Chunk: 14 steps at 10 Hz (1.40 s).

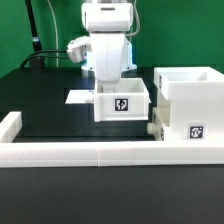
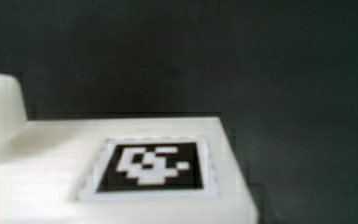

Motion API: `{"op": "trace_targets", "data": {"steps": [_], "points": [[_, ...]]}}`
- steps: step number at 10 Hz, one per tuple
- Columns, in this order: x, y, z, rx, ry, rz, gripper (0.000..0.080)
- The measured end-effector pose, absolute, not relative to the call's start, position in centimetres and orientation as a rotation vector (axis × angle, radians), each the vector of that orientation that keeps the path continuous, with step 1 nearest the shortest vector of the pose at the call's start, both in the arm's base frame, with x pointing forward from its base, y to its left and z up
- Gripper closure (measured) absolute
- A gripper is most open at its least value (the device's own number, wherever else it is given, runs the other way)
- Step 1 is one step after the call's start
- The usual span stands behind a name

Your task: Assemble drawer

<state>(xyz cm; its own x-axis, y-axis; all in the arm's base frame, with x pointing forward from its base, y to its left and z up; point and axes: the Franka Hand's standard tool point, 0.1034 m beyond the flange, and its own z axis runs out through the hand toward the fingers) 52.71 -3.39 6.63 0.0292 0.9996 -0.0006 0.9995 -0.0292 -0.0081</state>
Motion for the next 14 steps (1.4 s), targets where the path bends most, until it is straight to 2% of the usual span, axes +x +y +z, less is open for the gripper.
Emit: {"op": "trace_targets", "data": {"steps": [6,14], "points": [[53.0,-1.3,5.8,-2.217,-2.199,0.012,0.0755],[52.9,-1.2,5.8,-2.217,-2.198,0.013,0.0755]]}}
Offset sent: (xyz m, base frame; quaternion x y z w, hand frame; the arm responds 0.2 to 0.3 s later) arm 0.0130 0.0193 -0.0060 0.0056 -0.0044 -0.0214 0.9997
